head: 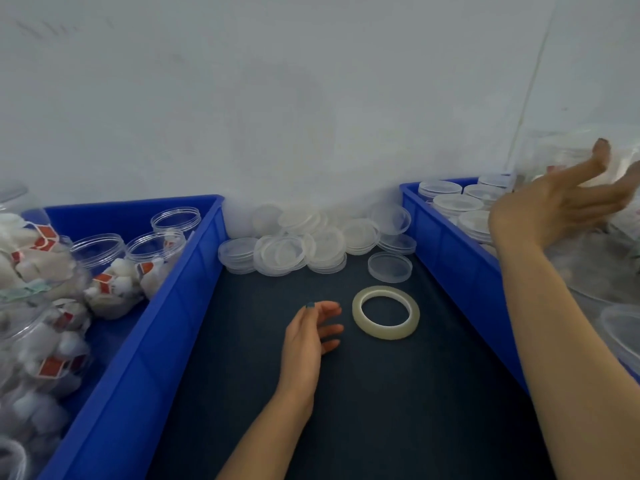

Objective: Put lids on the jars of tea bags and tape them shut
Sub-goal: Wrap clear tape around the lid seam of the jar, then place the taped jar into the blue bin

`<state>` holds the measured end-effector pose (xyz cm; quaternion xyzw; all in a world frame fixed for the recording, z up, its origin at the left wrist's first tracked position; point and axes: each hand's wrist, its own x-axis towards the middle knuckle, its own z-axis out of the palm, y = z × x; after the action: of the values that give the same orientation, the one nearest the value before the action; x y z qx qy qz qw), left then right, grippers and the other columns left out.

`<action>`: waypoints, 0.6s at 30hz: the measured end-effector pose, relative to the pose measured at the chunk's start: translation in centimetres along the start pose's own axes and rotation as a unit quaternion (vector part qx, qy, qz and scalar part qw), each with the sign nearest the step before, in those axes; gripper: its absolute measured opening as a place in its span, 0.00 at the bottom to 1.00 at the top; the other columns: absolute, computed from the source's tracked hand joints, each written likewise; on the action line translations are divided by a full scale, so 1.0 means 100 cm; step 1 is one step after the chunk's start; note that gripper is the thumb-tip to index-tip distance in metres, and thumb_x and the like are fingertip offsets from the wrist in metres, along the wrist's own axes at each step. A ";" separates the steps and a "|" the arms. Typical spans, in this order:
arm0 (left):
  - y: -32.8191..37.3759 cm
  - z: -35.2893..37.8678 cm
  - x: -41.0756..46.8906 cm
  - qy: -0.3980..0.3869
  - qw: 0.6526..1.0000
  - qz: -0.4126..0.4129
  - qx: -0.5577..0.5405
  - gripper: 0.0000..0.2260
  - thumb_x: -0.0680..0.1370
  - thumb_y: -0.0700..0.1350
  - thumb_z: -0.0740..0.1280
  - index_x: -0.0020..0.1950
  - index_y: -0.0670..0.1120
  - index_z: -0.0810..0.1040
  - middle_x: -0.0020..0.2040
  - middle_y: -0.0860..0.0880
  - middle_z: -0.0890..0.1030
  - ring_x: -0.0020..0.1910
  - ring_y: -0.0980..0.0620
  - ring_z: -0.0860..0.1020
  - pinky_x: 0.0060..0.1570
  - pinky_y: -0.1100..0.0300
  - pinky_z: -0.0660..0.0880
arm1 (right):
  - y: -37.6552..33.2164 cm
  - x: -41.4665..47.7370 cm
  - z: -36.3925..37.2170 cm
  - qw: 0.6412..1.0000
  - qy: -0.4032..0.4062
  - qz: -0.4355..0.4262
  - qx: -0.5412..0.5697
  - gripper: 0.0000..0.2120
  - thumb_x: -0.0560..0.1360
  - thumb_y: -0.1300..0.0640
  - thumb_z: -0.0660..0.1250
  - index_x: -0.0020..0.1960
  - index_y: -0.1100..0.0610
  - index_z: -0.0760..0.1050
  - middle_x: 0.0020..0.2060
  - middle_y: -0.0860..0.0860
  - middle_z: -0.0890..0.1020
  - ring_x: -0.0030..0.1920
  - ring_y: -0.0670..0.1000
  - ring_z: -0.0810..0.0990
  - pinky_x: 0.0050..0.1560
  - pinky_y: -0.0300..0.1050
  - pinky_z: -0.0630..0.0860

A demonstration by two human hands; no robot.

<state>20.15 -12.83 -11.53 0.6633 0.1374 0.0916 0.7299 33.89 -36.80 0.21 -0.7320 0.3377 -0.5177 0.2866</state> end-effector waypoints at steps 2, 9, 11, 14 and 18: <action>0.000 -0.001 0.001 0.003 1.000 0.004 0.001 0.16 0.86 0.45 0.55 0.53 0.47 0.82 0.51 0.52 0.85 0.47 0.54 0.83 0.48 0.58 0.80 | -0.001 -0.010 -0.006 0.999 0.003 -0.026 0.024 0.33 0.78 0.68 0.62 0.79 0.56 0.56 0.76 0.64 0.58 0.78 0.58 0.57 0.78 0.52 0.53; 0.003 -0.002 -0.003 0.027 0.984 0.096 0.148 0.09 0.82 0.40 0.63 0.54 0.54 0.78 0.52 0.58 0.81 0.52 0.61 0.79 0.55 0.60 0.77 | -0.002 -0.116 -0.036 0.900 -0.300 -0.257 0.184 0.25 0.73 0.72 0.63 0.68 0.57 0.72 0.66 0.57 0.73 0.68 0.58 0.67 0.68 0.46 0.61; 0.011 -0.010 -0.008 0.034 0.940 0.178 0.288 0.10 0.81 0.41 0.64 0.60 0.52 0.75 0.59 0.57 0.77 0.59 0.59 0.76 0.60 0.58 0.74 | -0.002 -0.161 -0.048 0.813 -0.444 -0.295 0.233 0.21 0.73 0.72 0.64 0.61 0.55 0.79 0.59 0.53 0.79 0.62 0.54 0.74 0.65 0.45 0.69; 0.034 -0.031 -0.026 0.040 0.767 0.236 0.595 0.23 0.80 0.44 0.63 0.75 0.49 0.65 0.73 0.48 0.69 0.76 0.48 0.62 0.75 0.52 0.60 | -0.003 -0.215 -0.071 0.693 -0.557 -0.326 0.321 0.20 0.73 0.73 0.65 0.61 0.59 0.79 0.57 0.51 0.80 0.60 0.49 0.77 0.64 0.47 0.72; 0.075 -0.083 -0.076 0.059 0.646 0.247 0.720 0.25 0.65 0.48 0.80 0.61 0.48 0.82 0.60 0.44 0.82 0.72 0.39 0.71 0.73 0.38 0.60 | -0.012 -0.243 -0.097 0.618 -0.592 -0.374 0.358 0.23 0.74 0.70 0.63 0.67 0.58 0.75 0.63 0.51 0.80 0.63 0.50 0.76 0.66 0.46 0.71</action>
<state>10.66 -6.59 -4.21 0.9824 0.0338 0.1803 -0.0366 19.14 -17.52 -9.64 -0.7823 -0.4204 -0.1148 0.4451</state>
